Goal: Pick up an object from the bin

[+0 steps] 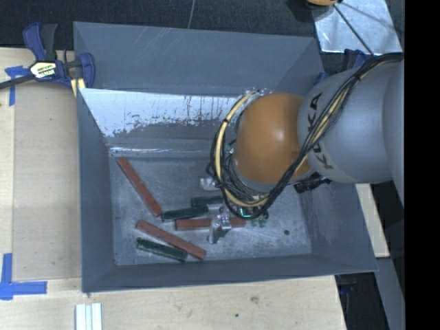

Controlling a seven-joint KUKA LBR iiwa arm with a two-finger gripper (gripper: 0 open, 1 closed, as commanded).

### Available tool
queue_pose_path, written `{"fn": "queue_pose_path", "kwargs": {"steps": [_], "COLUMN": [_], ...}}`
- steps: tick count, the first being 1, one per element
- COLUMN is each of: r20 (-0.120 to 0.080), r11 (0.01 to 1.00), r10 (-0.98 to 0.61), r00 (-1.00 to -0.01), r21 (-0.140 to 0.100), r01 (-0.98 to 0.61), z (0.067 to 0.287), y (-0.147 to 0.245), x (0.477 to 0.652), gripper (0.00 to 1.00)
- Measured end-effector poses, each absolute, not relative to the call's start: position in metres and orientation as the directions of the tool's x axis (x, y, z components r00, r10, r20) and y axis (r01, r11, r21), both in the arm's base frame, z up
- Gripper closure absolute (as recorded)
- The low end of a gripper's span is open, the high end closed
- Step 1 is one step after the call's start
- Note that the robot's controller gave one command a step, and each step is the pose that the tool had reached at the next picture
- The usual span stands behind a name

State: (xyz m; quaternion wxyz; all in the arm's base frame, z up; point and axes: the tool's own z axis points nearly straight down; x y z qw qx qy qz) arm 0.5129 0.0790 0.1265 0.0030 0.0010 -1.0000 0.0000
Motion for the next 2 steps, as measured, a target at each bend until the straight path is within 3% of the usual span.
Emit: {"fn": "queue_pose_path", "kwargs": {"steps": [1, 2], "r20": [-0.002, -0.021], "r11": [1.000, 1.000], "r10": [0.000, 0.023], "r00": [-1.000, -1.000], "r21": [0.001, 0.004], "r01": [0.000, 0.023], "z": [0.130, 0.077], "y": [0.079, 0.085], "x": [0.515, 0.528], "gripper": [0.00, 1.00]}}
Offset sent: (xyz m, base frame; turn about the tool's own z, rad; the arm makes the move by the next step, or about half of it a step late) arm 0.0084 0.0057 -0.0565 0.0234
